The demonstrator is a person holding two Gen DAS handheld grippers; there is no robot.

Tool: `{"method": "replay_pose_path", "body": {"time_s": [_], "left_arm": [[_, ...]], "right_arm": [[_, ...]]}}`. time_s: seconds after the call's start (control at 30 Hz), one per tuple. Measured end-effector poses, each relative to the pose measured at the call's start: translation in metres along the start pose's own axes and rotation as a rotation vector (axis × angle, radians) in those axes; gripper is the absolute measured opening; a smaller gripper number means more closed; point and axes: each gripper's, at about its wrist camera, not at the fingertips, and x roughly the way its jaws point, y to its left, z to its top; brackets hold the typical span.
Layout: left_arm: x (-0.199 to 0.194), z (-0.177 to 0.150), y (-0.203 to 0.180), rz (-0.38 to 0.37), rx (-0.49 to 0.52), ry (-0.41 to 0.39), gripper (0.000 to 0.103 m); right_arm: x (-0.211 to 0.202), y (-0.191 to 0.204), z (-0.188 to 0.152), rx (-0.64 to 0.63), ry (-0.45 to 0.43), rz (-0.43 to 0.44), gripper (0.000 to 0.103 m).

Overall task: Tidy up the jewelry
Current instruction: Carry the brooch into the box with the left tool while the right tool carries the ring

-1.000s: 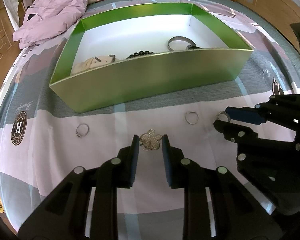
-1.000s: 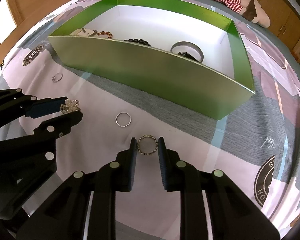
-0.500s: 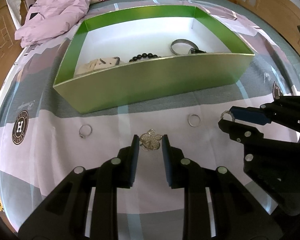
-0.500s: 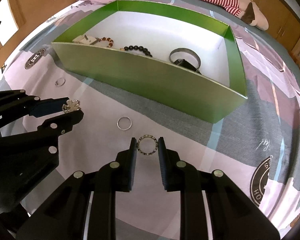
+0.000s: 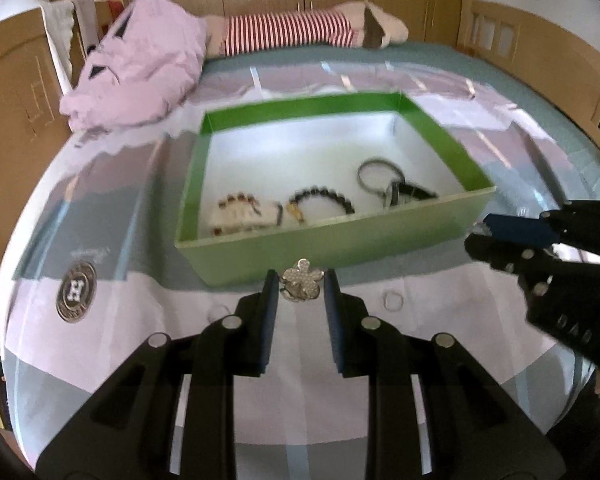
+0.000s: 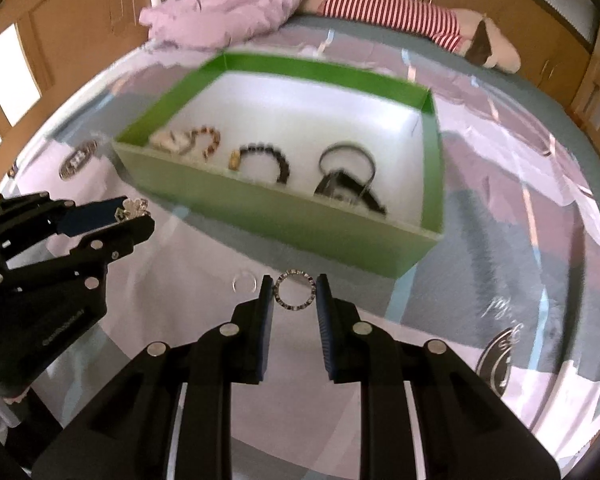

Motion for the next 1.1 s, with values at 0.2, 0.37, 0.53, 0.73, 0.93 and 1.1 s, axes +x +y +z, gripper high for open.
{"method": "replay_pose_path", "body": {"time_s": [0.2,0.37,0.53,0.73,0.93,1.1], "left_arm": [[-0.024,0.011,0.011,0.004,-0.021,-0.081,0.023],[-0.035,0.017,0.014,0.003,-0.041,-0.105,0.023],[-0.036,0.032,0.012,0.022,-0.050,-0.114,0.023],[-0.026,0.068,0.010,0.006,-0.065,-0.117,0.023],[-0.011,0.087,0.010,0.009,-0.068,-0.121,0.023],[0.001,0.086,0.012,0.026,-0.071,-0.113,0.023]], "right_arm": [[-0.042,-0.007,0.014,0.050,-0.196,0.058,0.021],[-0.061,-0.012,0.022,0.072,-0.276,0.065,0.021],[-0.064,-0.024,0.026,0.110,-0.299,0.042,0.021],[-0.056,-0.036,0.048,0.160,-0.324,0.027,0.021],[-0.043,-0.055,0.061,0.232,-0.363,0.045,0.021],[-0.027,-0.065,0.061,0.292,-0.351,0.074,0.021]]}}
